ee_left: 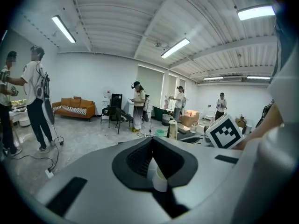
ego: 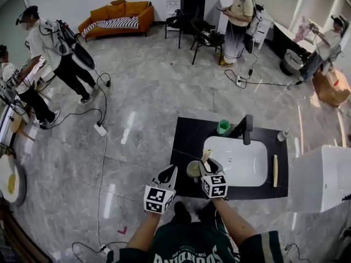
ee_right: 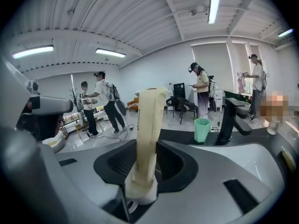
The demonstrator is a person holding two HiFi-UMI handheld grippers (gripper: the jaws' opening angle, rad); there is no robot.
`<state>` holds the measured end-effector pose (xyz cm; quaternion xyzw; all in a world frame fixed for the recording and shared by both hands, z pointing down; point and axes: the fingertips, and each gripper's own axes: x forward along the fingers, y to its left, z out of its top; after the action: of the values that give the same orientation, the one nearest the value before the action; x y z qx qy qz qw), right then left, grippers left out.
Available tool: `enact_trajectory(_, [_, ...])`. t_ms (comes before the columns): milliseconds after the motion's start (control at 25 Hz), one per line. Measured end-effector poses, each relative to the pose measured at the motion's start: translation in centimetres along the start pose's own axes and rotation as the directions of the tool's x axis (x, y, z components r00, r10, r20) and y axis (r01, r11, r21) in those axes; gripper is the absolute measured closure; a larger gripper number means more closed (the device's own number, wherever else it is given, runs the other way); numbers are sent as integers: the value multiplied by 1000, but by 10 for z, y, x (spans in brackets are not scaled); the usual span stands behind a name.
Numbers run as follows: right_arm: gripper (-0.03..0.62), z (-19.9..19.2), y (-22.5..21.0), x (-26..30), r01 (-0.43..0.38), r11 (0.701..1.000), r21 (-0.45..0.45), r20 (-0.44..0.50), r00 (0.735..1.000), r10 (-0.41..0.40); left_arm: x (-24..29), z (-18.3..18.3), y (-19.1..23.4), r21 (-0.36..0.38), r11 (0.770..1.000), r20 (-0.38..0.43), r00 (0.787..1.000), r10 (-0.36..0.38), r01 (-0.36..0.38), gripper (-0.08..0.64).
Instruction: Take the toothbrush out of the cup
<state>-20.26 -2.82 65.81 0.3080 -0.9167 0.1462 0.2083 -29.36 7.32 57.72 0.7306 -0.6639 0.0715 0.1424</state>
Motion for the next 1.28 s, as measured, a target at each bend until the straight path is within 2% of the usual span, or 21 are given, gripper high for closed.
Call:
enact_trajectory(320, [446, 37, -23, -29, 13, 999, 51, 109, 994, -18, 28, 11, -28, 26, 997, 10, 997, -71, 71, 549])
enact_trajectory(520, [453, 52, -48, -50, 52, 996, 79, 157, 986, -64, 43, 15, -49, 42, 992, -2, 993, -116, 116, 549])
enact_trajectory(920, [456, 46, -129, -103, 177, 974, 139, 161, 967, -198, 85, 29, -105, 72, 970, -21, 973, -232, 233, 550])
enact_trajectory(1280, [457, 27, -204, -158, 285, 936, 205, 146, 937, -318, 131, 36, -174, 104, 930, -53, 935, -350, 354, 549])
